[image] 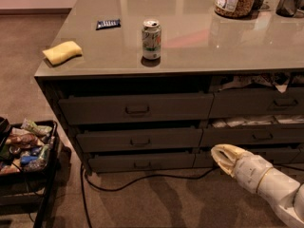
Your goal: Close top drawer
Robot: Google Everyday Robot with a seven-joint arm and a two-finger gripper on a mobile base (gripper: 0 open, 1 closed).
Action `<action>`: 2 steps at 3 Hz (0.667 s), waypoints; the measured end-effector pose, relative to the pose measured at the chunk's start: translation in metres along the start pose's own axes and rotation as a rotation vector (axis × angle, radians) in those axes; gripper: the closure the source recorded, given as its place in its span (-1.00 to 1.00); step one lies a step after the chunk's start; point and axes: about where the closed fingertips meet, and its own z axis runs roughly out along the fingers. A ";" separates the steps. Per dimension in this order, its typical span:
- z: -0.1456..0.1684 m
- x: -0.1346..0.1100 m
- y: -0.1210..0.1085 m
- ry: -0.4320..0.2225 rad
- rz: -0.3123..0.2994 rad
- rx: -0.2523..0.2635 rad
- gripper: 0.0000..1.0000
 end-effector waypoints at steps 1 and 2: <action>0.000 0.000 0.000 0.000 0.000 0.000 -0.30; 0.000 0.000 0.000 0.000 0.000 0.000 -0.76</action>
Offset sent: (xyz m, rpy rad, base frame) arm 0.0000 0.0000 0.0000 0.0000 0.0000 0.0000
